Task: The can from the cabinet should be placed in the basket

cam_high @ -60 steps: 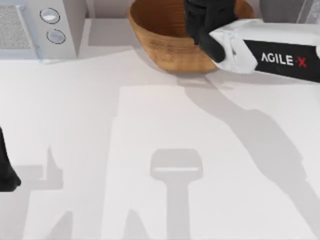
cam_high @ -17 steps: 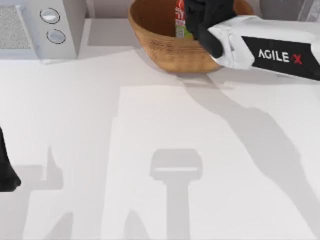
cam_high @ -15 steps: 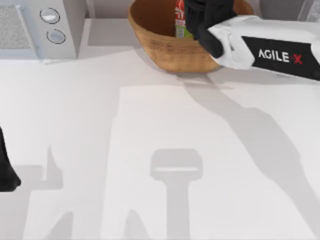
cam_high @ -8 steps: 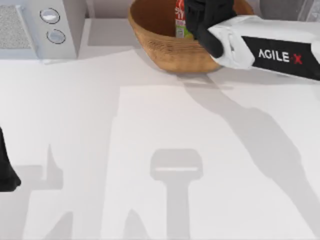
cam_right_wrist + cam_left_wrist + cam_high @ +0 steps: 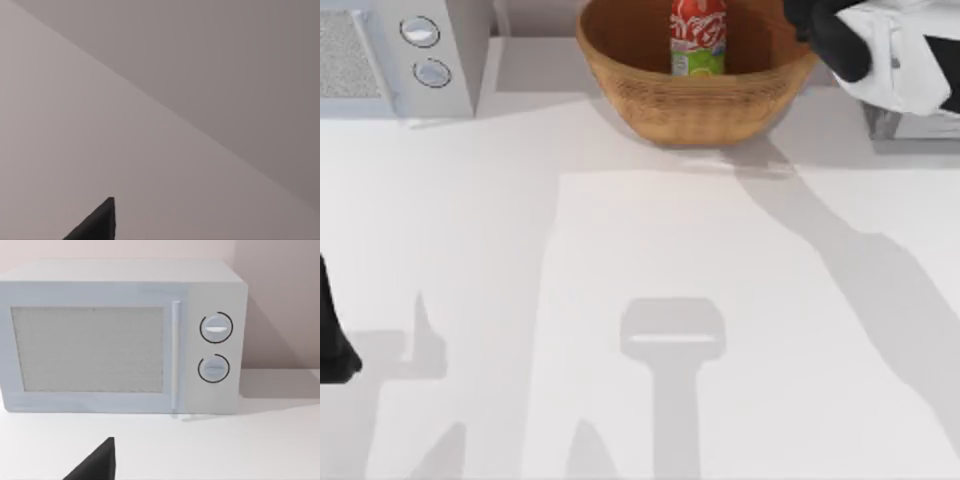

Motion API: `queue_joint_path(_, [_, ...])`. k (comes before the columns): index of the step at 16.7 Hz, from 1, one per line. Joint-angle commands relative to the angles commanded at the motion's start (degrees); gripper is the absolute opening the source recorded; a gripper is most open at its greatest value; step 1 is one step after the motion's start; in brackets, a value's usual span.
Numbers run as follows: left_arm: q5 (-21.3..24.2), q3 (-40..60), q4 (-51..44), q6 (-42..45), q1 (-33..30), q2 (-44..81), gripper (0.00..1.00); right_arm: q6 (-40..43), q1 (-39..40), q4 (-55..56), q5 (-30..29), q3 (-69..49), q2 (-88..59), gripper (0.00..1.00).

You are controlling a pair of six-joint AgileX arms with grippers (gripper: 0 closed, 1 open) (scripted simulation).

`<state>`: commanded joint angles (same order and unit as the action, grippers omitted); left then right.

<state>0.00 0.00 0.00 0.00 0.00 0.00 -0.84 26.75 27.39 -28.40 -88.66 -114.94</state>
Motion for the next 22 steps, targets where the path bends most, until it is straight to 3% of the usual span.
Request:
queue_joint_path(15, [0.0, 0.0, 0.0, 0.0, 0.0, 0.0, 1.00, 0.7, -20.4, -21.3, 21.8, 68.9, 92.9, 1.00])
queue_joint_path(22, [0.0, 0.0, 0.0, 0.0, 0.0, 0.0, 1.00, 0.8, -26.5, -27.2, 28.2, 88.0, 114.3, 1.00])
